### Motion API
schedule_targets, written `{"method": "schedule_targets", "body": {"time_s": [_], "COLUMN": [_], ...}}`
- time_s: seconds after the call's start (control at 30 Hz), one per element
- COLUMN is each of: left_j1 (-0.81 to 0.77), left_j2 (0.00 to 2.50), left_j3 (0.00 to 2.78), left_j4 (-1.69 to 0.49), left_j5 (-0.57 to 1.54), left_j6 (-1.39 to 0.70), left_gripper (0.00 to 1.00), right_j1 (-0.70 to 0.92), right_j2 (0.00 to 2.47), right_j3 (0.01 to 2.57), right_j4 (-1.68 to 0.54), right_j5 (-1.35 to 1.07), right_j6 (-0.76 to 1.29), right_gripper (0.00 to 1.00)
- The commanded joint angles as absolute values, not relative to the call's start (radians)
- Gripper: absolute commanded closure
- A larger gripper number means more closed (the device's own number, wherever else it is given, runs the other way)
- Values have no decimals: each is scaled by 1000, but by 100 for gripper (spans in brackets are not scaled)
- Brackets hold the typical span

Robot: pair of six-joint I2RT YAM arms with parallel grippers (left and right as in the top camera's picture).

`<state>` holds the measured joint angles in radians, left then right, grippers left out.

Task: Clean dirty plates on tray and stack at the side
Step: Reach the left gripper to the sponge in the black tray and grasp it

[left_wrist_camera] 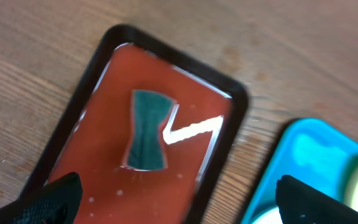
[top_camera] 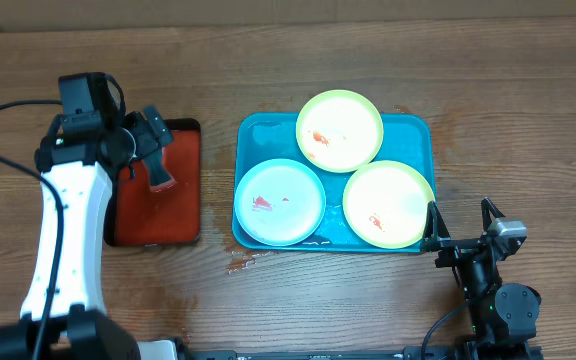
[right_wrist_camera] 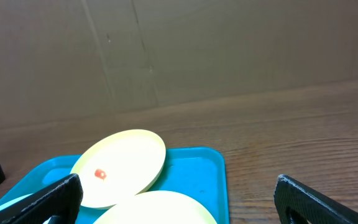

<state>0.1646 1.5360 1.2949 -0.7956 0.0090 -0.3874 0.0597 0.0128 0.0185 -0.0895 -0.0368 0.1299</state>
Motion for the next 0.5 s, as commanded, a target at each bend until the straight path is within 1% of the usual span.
{"method": "schedule_targets", "body": {"time_s": [0.0,0.13,0.23,0.37,0.47], "left_j1": [167,167,173,181,183], "left_j2": [1609,1706,1776,1855,1908], "left_j3": [1312,1312,1312,1312,1312], "left_j4": [-788,-764,-728,-677,-644], "left_j5": [-57,-65,-81,-99,-32], "left_j6": [-408,-404,-404,-404,-360], "left_gripper": [0,0,15,15,15], "right_j1": [64,64,64,64,64], "right_j2": [3,3,3,3,3], "right_j3": [8,8,8,8,8], "right_j4": [-83,-83,-83,-83,-83], "right_j5": [-27,-27,-27,-27,-27], "right_j6": [126,126,126,126,126], "right_gripper": [0,0,0,0,0]}}
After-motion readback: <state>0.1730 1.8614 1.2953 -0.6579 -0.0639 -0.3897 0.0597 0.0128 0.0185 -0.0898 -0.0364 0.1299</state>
